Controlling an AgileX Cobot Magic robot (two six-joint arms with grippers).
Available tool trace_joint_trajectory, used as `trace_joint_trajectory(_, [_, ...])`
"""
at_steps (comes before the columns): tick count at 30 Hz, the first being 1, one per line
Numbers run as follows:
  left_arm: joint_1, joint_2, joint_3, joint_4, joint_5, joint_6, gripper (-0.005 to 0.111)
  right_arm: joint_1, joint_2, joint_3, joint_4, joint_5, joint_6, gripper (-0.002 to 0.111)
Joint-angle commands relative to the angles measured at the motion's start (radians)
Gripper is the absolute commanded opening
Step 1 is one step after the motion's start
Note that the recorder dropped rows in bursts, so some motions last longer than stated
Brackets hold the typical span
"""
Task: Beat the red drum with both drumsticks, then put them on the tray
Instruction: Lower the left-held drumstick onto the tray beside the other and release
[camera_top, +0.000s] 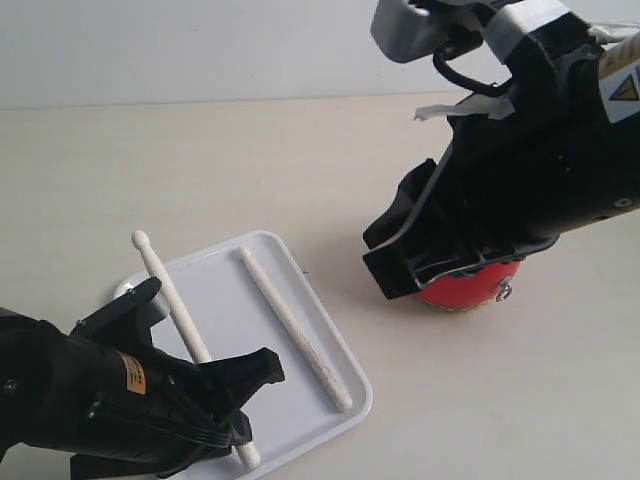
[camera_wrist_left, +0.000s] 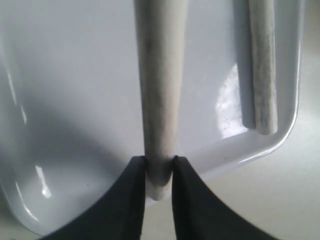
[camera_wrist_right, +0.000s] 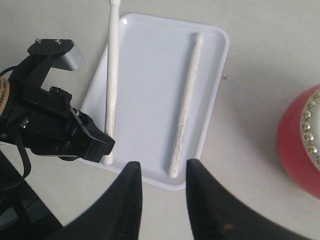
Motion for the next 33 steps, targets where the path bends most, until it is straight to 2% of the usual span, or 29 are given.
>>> trace_joint_trajectory(1, [0.005, 0.001, -0.005, 0.012, -0.01, 0.007, 0.0, -0.003, -0.008, 0.005, 0.002, -0.009, -0.01, 0.031])
trace_joint_trajectory(15, [0.005, 0.001, -0.005, 0.012, -0.006, 0.005, 0.001, -0.003, -0.008, 0.005, 0.002, -0.011, -0.01, 0.031])
trace_joint_trajectory(24, [0.005, 0.001, -0.005, 0.01, -0.006, 0.003, 0.028, -0.003, -0.008, 0.005, 0.002, -0.011, -0.01, 0.031])
trace_joint_trajectory(33, [0.005, 0.001, -0.005, 0.01, -0.006, 0.003, 0.028, -0.003, -0.008, 0.005, 0.002, -0.011, -0.01, 0.031])
